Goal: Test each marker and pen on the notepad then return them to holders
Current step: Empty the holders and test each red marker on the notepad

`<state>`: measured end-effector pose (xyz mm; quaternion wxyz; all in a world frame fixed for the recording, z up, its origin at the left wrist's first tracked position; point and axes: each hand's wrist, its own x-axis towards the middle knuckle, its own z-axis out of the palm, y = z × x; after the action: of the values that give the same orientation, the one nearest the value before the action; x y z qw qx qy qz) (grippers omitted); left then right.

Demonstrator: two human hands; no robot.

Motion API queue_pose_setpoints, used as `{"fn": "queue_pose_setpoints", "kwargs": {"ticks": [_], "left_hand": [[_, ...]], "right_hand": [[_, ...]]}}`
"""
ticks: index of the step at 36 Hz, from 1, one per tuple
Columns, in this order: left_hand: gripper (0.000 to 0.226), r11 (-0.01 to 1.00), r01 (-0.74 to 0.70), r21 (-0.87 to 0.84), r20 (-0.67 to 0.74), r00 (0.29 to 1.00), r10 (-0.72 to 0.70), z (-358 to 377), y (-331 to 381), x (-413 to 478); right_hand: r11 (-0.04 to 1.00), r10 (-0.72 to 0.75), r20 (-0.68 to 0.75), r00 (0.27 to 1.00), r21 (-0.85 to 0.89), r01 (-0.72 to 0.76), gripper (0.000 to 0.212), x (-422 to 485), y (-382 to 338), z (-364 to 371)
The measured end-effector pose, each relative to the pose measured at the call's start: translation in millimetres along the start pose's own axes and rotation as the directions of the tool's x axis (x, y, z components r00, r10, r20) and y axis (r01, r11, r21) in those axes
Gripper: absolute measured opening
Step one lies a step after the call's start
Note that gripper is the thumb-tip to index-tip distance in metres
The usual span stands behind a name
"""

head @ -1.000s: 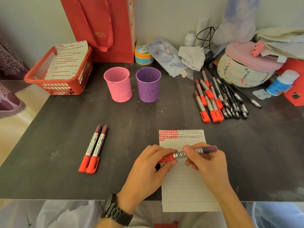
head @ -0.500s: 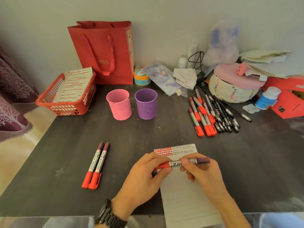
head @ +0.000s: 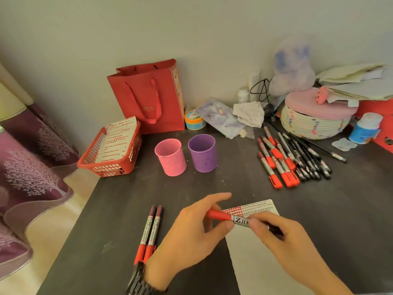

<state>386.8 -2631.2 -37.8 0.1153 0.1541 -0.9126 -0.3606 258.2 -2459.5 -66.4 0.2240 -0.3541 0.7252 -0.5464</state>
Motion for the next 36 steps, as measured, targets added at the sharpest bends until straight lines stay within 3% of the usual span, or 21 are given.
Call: {"fn": "queue_pose_setpoints", "kwargs": {"ticks": [4, 6, 8, 10, 14, 16, 22, 26, 36], "left_hand": [[0.064, 0.988, 0.030, -0.150, 0.072, 0.997, -0.020, -5.7, -3.5, -0.4], [0.060, 0.928, 0.027, -0.373, 0.060, 0.998, -0.005, -3.7, -2.8, -1.1], [0.053, 0.738, -0.018, -0.675, -0.067, 0.997, -0.037, -0.1, 1.7, -0.2], [0.054, 0.492, -0.063, -0.868, -0.156, 0.976, -0.150, 4.3, 7.0, 1.0], [0.039, 0.131, -0.105, -0.986, -0.136, 0.956, -0.258, 12.7, 23.5, 3.6], [0.027, 0.028, -0.119, -0.993, -0.122, 0.955, -0.271, 15.7, 31.0, 3.1], [0.043, -0.107, -0.074, -0.991, -0.048, 0.973, -0.225, 27.0, 43.6, -7.7], [0.047, -0.087, 0.002, -0.996, 0.019, 0.981, -0.194, 37.4, 48.0, -12.4], [0.054, -0.074, 0.038, -0.997, 0.053, 0.975, -0.215, 48.3, 41.9, -21.5]], "right_hand": [[0.967, 0.097, -0.032, 0.995, 0.240, -0.086, 0.015, -7.7, -0.3, 9.0], [0.910, 0.189, -0.012, 0.982, 0.378, -0.171, 0.018, -13.4, -2.0, 16.6], [0.863, 0.269, 0.017, 0.963, 0.441, -0.248, 0.031, -19.8, -3.9, 25.2], [0.828, 0.325, 0.031, 0.945, 0.473, -0.301, 0.042, -26.9, -6.9, 35.3], [0.800, 0.391, 0.042, 0.920, 0.479, -0.362, 0.031, -40.7, -14.7, 54.7], [0.774, 0.425, 0.027, 0.905, 0.507, -0.379, 0.032, -48.7, -17.8, 62.4], [0.649, 0.509, -0.023, 0.861, 0.667, -0.366, 0.048, -76.1, -25.4, 74.2], [0.569, 0.566, -0.049, 0.823, 0.746, -0.346, 0.048, -92.0, -24.9, 82.1], [0.567, 0.548, -0.082, 0.832, 0.768, -0.298, 0.040, -107.2, -25.0, 84.0]]}}
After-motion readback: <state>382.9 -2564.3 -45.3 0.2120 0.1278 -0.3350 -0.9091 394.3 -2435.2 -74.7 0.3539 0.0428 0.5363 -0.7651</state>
